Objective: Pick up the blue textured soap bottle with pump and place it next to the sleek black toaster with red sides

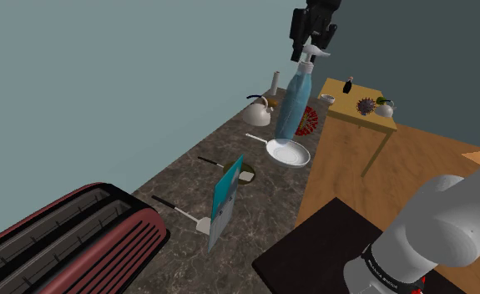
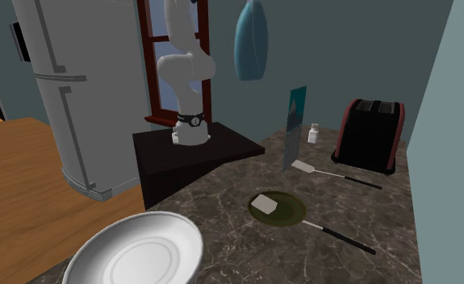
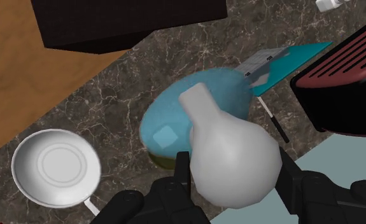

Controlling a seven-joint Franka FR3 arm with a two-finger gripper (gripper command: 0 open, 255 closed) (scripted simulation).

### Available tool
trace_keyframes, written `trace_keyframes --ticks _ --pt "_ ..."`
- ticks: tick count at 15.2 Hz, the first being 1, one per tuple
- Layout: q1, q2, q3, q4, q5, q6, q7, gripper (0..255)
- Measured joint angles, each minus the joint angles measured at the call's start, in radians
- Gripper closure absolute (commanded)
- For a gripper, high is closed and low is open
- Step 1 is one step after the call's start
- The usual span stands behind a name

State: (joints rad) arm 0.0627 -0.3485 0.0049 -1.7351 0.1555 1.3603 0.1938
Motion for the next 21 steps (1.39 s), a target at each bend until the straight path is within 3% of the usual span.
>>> trace_keyframes --ticks 10,21 --pt "0.075 -0.110 0.174 -0.121 0.078 0.055 0.238 255" --pt "0.143 -0.089 0.380 -0.093 0.151 0.112 0.502 255"
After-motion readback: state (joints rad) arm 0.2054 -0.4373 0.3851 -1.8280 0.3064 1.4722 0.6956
